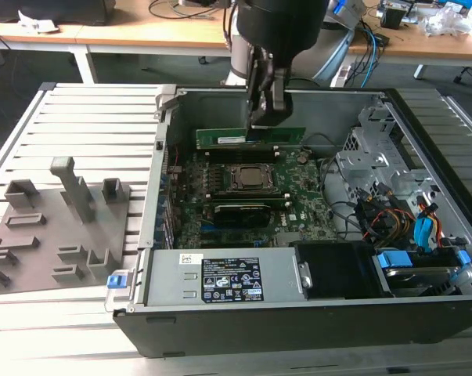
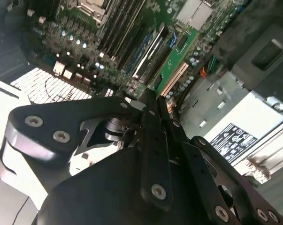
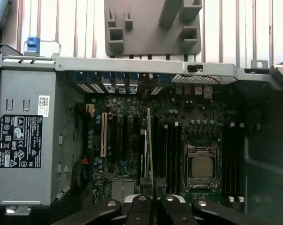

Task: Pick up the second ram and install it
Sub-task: 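Pick up the second ram and move it above second insertion slot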

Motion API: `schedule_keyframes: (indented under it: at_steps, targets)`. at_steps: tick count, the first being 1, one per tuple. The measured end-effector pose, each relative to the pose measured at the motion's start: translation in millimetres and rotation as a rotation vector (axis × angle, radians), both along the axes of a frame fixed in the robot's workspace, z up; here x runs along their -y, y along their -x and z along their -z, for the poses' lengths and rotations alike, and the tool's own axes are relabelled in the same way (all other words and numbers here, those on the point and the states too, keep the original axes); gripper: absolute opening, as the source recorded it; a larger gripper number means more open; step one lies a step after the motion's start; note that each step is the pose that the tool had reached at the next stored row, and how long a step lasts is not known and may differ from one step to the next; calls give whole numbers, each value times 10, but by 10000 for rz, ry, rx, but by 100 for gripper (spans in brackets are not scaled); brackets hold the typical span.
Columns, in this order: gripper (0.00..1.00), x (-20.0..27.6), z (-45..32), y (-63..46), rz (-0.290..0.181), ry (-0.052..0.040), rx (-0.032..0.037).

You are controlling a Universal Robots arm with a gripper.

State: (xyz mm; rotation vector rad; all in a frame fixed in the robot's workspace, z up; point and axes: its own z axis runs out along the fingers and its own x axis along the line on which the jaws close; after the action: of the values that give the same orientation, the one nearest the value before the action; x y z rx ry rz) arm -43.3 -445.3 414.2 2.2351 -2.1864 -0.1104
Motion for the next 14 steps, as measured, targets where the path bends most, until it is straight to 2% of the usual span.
schedule_keyframes:
  at_steps: [2, 4, 7, 8, 9, 14]
  targets:
    - [14, 0, 0, -60, 1, 1, -9]
    - [14, 0, 0, -183, 1, 1, -29]
    - [14, -2, 1, -451, 0, 0, -85]
    - [14, -3, 2, -500, 0, 2, -97]
    - [14, -4, 10, -538, 1, -2, -112]
    - [14, -13, 73, -551, 132, -12, -147]
